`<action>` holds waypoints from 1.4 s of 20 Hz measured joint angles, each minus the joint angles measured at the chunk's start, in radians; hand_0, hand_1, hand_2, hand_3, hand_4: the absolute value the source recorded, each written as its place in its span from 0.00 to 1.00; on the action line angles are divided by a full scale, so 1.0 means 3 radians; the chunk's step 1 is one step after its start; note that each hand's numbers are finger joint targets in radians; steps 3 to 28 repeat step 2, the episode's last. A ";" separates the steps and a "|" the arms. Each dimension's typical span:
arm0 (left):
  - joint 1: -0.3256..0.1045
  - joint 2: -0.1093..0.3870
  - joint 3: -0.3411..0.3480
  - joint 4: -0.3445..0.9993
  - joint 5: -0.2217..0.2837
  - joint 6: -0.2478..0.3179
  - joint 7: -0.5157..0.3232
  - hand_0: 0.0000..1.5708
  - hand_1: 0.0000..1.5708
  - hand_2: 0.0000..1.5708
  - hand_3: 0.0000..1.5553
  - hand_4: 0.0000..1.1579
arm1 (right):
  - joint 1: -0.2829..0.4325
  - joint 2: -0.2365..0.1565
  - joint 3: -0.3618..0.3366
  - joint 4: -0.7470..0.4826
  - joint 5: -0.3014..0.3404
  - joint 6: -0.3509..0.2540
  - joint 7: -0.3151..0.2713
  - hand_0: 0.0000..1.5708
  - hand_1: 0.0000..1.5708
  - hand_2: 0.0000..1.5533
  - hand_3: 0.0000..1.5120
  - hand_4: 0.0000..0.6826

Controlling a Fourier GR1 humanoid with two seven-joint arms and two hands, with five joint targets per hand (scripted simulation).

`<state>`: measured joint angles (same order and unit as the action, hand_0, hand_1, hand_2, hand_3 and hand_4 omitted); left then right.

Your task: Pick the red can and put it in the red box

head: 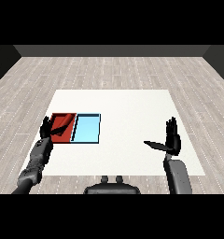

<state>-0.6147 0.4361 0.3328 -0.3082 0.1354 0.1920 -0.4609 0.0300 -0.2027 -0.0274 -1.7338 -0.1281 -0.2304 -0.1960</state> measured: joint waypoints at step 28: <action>-0.0008 -0.0125 0.0072 -0.0247 0.0127 -0.0196 -0.0334 0.00 0.00 0.00 0.00 0.00 | -0.0004 0.0017 0.0044 -0.0047 -0.0041 0.0049 0.0019 0.00 0.00 0.00 0.00 0.00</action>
